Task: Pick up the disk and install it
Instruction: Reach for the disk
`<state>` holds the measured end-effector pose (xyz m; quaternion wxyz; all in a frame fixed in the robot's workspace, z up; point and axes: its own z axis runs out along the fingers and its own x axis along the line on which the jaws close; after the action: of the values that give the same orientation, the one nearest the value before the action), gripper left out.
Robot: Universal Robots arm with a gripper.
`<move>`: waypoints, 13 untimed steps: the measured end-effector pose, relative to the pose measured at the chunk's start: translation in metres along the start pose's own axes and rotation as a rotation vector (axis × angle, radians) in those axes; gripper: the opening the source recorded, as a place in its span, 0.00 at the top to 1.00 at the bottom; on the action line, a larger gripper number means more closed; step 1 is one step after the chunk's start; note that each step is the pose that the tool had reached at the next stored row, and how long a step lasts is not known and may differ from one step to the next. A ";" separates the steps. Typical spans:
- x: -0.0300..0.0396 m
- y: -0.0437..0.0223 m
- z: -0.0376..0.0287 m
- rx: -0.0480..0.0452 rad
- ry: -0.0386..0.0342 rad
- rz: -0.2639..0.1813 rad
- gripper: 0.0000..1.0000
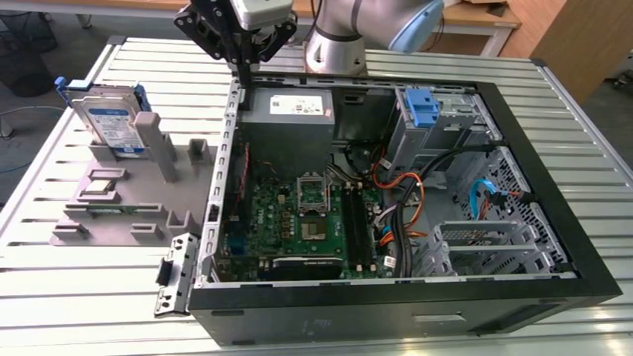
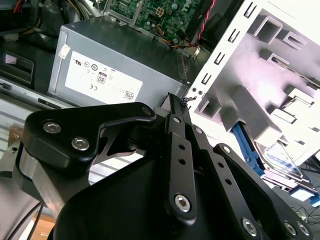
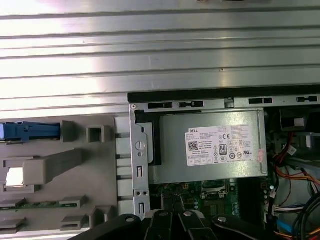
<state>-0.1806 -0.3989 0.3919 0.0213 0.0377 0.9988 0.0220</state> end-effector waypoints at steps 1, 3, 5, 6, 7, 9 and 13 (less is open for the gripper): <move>0.0014 -0.0001 0.0000 0.0000 0.0000 0.000 0.90; 0.0043 -0.0003 0.0000 0.0000 0.0000 0.000 0.90; 0.0075 -0.0006 -0.0001 -0.0001 -0.0001 0.000 0.90; 0.0090 -0.0007 -0.0002 0.0000 0.0000 0.000 0.90; 0.0106 -0.0008 -0.0002 0.0000 0.0000 0.000 0.90; 0.0141 -0.0011 -0.0003 -0.0001 -0.0001 0.000 0.90; 0.0227 -0.0017 -0.0006 0.0000 -0.0001 0.000 0.90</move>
<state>-0.2034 -0.3989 0.3914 0.0213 0.0377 0.9988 0.0220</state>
